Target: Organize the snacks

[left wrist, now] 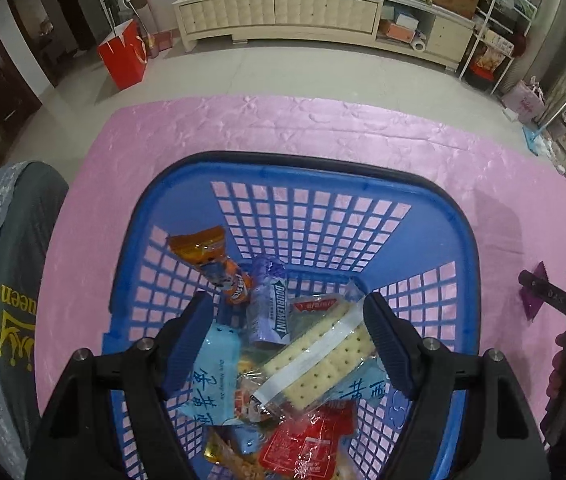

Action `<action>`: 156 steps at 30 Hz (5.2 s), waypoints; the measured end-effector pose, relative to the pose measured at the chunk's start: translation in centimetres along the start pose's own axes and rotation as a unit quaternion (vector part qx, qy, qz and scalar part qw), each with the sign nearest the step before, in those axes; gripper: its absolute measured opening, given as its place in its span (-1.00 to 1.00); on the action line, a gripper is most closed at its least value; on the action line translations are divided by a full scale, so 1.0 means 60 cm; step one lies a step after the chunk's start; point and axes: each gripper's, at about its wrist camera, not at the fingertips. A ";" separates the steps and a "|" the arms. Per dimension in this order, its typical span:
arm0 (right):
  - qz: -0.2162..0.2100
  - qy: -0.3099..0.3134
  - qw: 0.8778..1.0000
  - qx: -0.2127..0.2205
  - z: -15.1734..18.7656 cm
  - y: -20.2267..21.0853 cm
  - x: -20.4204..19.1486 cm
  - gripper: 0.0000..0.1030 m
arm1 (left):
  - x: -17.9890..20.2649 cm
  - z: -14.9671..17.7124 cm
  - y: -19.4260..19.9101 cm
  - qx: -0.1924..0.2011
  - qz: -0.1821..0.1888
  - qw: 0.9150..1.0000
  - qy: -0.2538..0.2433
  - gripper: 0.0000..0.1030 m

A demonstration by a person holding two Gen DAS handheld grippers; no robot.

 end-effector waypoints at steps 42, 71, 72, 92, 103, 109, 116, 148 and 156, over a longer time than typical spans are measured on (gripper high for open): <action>-0.062 0.106 0.992 0.000 0.054 0.022 -0.042 0.64 | 0.029 0.041 0.034 0.025 0.038 0.998 -0.035 0.47; -0.135 0.211 0.960 0.129 0.162 0.312 -0.148 -0.01 | -0.045 0.112 0.196 0.096 0.101 0.989 -0.040 0.47; -0.137 0.217 0.957 0.136 0.167 0.324 -0.153 -0.01 | -0.050 0.117 0.204 0.100 0.102 0.989 -0.041 0.47; -0.175 0.295 0.924 0.171 0.249 0.398 -0.308 -0.01 | -0.148 0.187 0.261 0.140 0.096 0.982 -0.077 0.47; -0.169 0.328 0.922 0.120 0.261 0.326 -0.392 -0.01 | -0.201 0.184 0.200 0.126 0.087 0.987 -0.047 0.47; -0.151 0.345 0.922 0.093 0.265 0.281 -0.424 -0.01 | -0.221 0.185 0.169 0.112 0.092 0.989 -0.041 0.47; -0.136 0.355 0.922 0.075 0.273 0.256 -0.440 0.00 | -0.243 0.186 0.154 0.109 0.093 0.989 -0.032 0.47; -0.098 0.261 0.923 0.266 0.367 0.484 -0.223 0.42 | -0.147 0.301 0.333 0.286 0.106 0.950 -0.062 0.47; -0.100 0.225 0.913 0.324 0.415 0.546 -0.169 0.49 | -0.119 0.357 0.418 0.356 0.100 0.925 -0.085 0.69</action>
Point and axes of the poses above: each gripper's, at about its wrist camera, not at the fingertips, and y roughly against the way its jaws point, x to its right, z to its underside, and after that the axes turned 3 degrees about y, right-handed
